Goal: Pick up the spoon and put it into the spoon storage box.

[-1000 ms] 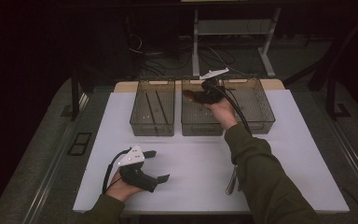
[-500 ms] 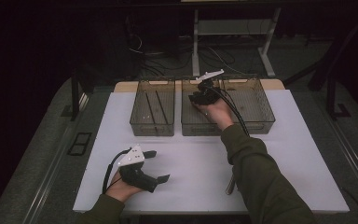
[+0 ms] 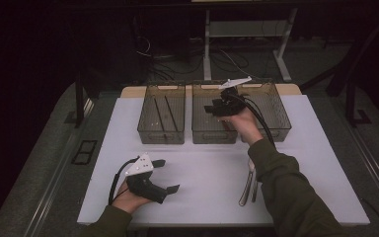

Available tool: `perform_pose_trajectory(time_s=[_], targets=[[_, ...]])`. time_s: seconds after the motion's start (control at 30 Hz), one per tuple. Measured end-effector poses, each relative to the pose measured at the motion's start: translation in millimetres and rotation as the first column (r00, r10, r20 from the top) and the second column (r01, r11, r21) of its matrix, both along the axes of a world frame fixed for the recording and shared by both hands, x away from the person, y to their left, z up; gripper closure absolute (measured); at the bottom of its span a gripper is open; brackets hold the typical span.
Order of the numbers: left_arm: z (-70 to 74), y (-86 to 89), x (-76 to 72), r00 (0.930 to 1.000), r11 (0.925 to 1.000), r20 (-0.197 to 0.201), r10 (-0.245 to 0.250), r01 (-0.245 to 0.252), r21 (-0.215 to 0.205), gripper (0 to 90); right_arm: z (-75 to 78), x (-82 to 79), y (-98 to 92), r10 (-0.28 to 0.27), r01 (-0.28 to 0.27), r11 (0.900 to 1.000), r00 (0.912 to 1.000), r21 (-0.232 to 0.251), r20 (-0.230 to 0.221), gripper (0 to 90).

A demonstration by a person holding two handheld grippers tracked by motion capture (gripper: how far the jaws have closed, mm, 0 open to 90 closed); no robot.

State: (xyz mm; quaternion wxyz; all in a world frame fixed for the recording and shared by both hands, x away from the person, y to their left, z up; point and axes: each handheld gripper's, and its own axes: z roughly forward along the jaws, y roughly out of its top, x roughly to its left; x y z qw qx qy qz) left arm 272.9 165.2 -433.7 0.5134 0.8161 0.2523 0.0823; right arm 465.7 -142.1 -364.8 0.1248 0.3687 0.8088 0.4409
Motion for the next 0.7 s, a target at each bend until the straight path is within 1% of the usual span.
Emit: perform_pose_trajectory(time_s=[0.13,0.2,0.23,0.4,0.47,0.57,0.7], targets=[[-1.2,1.1,1.9,1.0000,1.0000,-0.007,0.004,-0.004,-0.006,0.0,0.9,-13.0,-10.7,0.026,-0.026,1.000,0.9996,0.011,0.000,46.6],[-1.2,1.7,2.3,1.0000,1.0000,-0.007,0.003,-0.003,-0.007,0.0,1.6,-19.5,-15.5,0.031,-0.031,0.999,0.9995,0.020,-0.006,45.9],[-1.3,1.7,2.3,1.0000,0.9999,-0.007,0.004,-0.004,-0.010,0.0,1.8,-23.8,-19.1,0.044,-0.044,0.999,0.9990,0.021,0.002,45.7],[-1.6,0.3,2.9,1.0000,1.0000,-0.009,0.002,-0.002,-0.009,0.0,2.1,-43.0,-33.2,0.060,-0.061,0.998,0.9981,0.033,0.013,44.4],[-1.5,-0.6,3.1,1.0000,1.0000,-0.010,0.000,0.000,-0.007,0.0,1.8,-51.4,-39.5,0.073,-0.073,0.997,0.9971,0.028,0.024,44.1],[-1.5,-1.6,3.5,0.9999,1.0000,-0.011,-0.001,0.001,-0.007,0.0,1.6,-61.3,-46.4,0.078,-0.079,0.996,0.9967,0.028,0.020,43.7],[-1.2,-1.9,3.6,1.0000,1.0000,-0.008,-0.003,0.003,-0.005,0.0,0.8,-72.3,-57.0,0.080,-0.081,0.996,0.9964,0.032,0.027,43.3]])
